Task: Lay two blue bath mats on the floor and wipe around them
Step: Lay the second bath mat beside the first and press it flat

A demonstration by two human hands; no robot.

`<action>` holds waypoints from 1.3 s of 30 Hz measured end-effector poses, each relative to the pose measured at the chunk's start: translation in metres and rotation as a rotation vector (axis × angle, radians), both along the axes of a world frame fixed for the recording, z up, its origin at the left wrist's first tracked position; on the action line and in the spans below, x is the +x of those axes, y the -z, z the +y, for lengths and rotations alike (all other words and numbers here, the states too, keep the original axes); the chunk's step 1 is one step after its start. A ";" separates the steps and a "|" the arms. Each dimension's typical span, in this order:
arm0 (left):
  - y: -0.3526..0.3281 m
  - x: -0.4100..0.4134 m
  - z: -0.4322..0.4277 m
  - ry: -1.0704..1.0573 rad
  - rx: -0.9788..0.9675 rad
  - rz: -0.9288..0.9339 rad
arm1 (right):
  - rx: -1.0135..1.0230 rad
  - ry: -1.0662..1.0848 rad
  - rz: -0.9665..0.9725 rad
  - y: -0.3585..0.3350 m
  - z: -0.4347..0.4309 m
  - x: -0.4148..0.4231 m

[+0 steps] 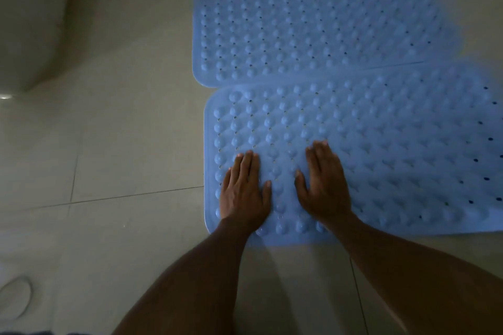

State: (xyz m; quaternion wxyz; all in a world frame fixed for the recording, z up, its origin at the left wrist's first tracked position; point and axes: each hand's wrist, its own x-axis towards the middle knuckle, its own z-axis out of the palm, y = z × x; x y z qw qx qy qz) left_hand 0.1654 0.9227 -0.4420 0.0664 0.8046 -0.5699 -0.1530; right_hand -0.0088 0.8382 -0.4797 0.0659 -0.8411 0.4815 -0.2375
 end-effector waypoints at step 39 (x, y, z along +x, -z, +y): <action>0.009 -0.232 -0.229 0.885 -0.066 0.018 | 0.236 0.787 0.322 -0.019 -0.102 -0.223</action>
